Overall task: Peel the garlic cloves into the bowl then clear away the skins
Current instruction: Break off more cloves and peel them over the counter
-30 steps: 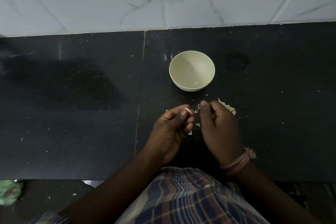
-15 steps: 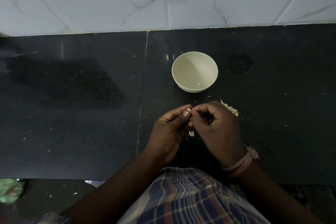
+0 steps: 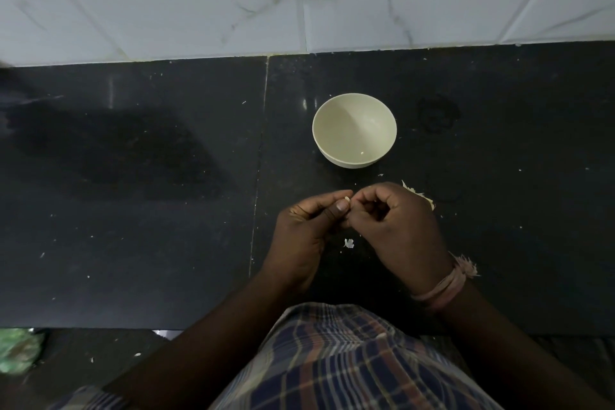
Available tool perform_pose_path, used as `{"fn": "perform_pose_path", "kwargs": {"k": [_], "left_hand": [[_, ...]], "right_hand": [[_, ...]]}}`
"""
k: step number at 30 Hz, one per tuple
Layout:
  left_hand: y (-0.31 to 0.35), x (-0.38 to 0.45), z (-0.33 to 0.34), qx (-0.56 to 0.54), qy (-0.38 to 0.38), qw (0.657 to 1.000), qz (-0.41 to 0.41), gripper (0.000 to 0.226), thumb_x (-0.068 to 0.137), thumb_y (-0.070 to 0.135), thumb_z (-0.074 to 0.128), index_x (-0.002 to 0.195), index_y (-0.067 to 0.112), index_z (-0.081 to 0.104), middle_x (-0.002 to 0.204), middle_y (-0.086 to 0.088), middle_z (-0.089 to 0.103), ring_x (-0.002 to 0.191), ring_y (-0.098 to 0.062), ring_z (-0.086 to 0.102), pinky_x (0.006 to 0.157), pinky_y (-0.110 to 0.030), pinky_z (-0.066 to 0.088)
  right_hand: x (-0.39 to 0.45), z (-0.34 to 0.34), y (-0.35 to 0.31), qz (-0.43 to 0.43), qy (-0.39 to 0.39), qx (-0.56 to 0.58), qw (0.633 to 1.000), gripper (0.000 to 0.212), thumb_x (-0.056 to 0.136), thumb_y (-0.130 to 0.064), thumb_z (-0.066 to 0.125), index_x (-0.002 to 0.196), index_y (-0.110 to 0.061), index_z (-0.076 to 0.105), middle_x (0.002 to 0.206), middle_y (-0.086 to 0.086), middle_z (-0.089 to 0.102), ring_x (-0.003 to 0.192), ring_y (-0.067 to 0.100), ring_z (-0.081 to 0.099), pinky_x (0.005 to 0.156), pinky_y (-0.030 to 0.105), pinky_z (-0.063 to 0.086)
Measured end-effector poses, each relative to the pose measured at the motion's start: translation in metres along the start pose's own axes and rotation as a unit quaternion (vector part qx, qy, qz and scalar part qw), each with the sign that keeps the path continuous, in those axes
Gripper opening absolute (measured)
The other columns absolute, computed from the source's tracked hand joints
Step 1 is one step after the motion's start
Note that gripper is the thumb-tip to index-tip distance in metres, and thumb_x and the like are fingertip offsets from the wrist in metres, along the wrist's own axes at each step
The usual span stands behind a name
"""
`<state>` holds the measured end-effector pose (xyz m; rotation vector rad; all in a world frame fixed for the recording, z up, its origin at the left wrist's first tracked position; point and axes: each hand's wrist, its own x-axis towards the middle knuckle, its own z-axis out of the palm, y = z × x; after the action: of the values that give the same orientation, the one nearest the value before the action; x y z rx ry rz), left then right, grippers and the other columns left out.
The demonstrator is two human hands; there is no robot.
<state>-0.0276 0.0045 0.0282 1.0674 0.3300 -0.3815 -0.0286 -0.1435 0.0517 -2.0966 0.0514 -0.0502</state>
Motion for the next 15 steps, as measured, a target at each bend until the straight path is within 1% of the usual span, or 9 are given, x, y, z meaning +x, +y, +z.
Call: {"fn": "perform_pose_path", "kwargs": {"k": [1,3,5,7,8,11,15], "left_hand": [[0.001,0.0,-0.001,0.004,-0.004,1.0,0.0,0.03,0.085,0.012,0.07,0.113,0.003,0.075,0.115,-0.026,0.072,0.109,-0.037,0.069,0.102,-0.048,0.052],[0.002,0.0,-0.001,0.011,-0.011,1.0,0.002,0.032,0.086,0.011,0.069,0.115,0.0,0.073,0.115,-0.026,0.072,0.11,-0.038,0.068,0.104,-0.05,0.051],[0.004,-0.001,0.001,0.01,-0.018,1.0,0.006,0.03,0.086,0.01,0.068,0.114,0.0,0.073,0.115,-0.025,0.072,0.11,-0.037,0.069,0.102,-0.047,0.053],[0.006,-0.002,0.002,0.008,-0.028,1.0,0.007,0.03,0.086,0.009,0.067,0.114,0.0,0.072,0.115,-0.024,0.073,0.11,-0.035,0.07,0.099,-0.042,0.056],[0.006,-0.002,0.002,0.01,-0.032,0.999,0.007,0.031,0.087,0.009,0.067,0.115,-0.001,0.072,0.114,-0.024,0.073,0.109,-0.035,0.071,0.097,-0.04,0.057],[0.006,-0.002,0.001,0.012,-0.038,0.999,0.009,0.031,0.087,0.009,0.067,0.116,-0.002,0.071,0.112,-0.024,0.073,0.102,-0.03,0.072,0.09,-0.034,0.059],[0.004,-0.002,-0.001,0.007,-0.035,0.999,-0.002,0.026,0.087,0.011,0.068,0.11,0.004,0.076,0.109,-0.022,0.074,0.095,-0.026,0.069,0.084,-0.03,0.059]], "right_hand": [[0.0,0.0,0.0,0.003,-0.002,0.0,1.0,0.005,0.083,-0.016,0.075,0.079,-0.02,0.072,0.074,-0.007,0.07,0.07,0.009,0.067,0.065,0.032,0.055],[0.001,0.0,0.0,0.008,-0.005,-0.002,1.0,0.005,0.083,-0.017,0.074,0.079,-0.02,0.072,0.074,-0.007,0.07,0.07,0.009,0.067,0.065,0.031,0.055],[0.001,-0.001,-0.001,0.013,-0.004,-0.003,1.0,0.005,0.083,-0.018,0.074,0.079,-0.02,0.072,0.072,-0.007,0.07,0.068,0.008,0.066,0.063,0.025,0.053],[0.001,-0.002,-0.002,0.015,0.002,-0.009,1.0,0.007,0.082,-0.018,0.075,0.077,-0.02,0.071,0.07,-0.007,0.068,0.065,0.008,0.063,0.058,0.017,0.048],[0.0,-0.002,-0.002,0.018,0.002,-0.008,1.0,0.008,0.081,-0.017,0.075,0.076,-0.019,0.071,0.068,-0.007,0.068,0.064,0.008,0.063,0.057,0.016,0.047],[0.0,-0.003,-0.005,0.04,-0.009,0.012,0.999,0.008,0.082,-0.018,0.074,0.076,-0.02,0.07,0.067,-0.005,0.07,0.062,0.008,0.065,0.057,0.02,0.051],[-0.003,-0.002,-0.01,0.101,-0.028,0.076,0.992,0.007,0.087,-0.017,0.071,0.08,-0.016,0.07,0.064,-0.005,0.071,0.057,0.001,0.064,0.055,0.015,0.049]]}}
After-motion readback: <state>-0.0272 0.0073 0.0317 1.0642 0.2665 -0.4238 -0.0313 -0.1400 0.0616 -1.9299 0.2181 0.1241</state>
